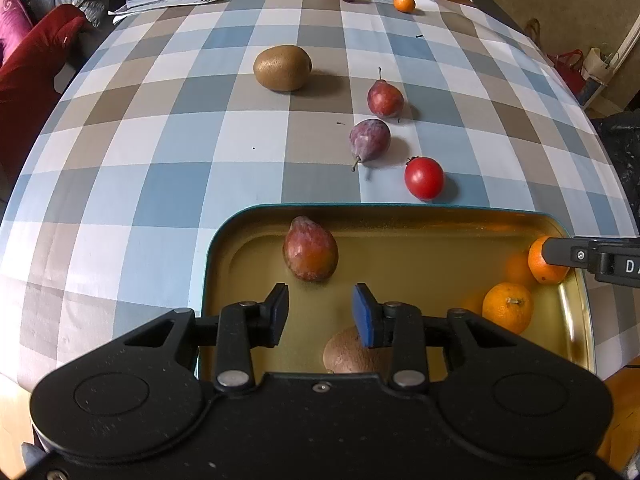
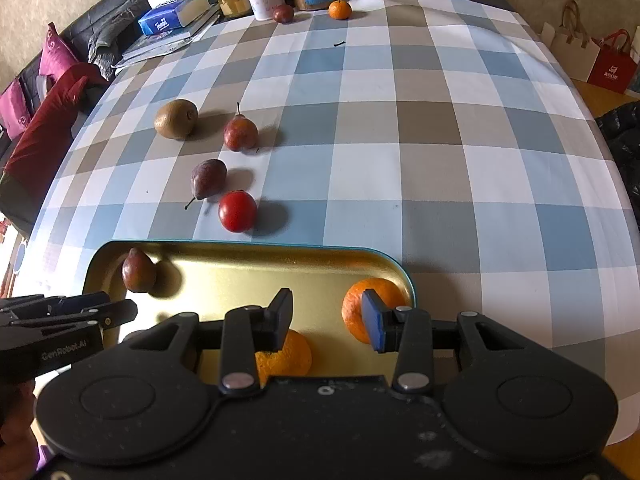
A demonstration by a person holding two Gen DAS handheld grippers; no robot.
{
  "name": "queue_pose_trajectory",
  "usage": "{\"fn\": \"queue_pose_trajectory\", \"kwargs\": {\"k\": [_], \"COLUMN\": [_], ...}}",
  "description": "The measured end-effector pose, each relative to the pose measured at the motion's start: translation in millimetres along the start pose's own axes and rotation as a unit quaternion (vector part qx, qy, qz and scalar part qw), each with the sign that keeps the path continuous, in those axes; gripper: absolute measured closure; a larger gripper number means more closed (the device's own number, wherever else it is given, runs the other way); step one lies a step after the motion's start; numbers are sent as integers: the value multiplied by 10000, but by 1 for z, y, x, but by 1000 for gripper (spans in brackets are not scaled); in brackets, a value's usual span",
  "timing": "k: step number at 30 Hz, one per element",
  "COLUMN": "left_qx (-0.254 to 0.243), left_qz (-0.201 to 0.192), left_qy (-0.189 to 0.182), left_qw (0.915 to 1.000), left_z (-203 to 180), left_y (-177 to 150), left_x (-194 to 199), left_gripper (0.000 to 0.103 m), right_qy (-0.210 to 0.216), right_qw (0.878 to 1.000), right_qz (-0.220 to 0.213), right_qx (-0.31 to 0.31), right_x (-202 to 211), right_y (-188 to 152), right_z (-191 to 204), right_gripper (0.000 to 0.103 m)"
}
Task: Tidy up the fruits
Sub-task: 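Move both open tools back toward the remaining fruits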
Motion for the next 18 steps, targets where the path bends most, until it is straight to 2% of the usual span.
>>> {"fn": "queue_pose_trajectory", "kwargs": {"k": [18], "left_qx": [-108], "left_qz": [193], "left_qy": [80], "left_qw": [9997], "left_z": [-2], "left_y": [5], "left_x": [-5], "left_gripper": [55], "right_qy": [-24], "right_qw": [9999], "right_qz": [115], "right_qx": [46], "right_x": [-3], "right_y": [4], "right_z": [0], "right_gripper": [61]}}
Point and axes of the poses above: each gripper's, at about its wrist camera, not at the fingertips, and x roughly against the way its jaws point, z to its left, y to its top, the point moved 3 cm from there along -x, roughly the way its jaws point, and after that the axes turned 6 degrees about -x, right-handed, at the moved point
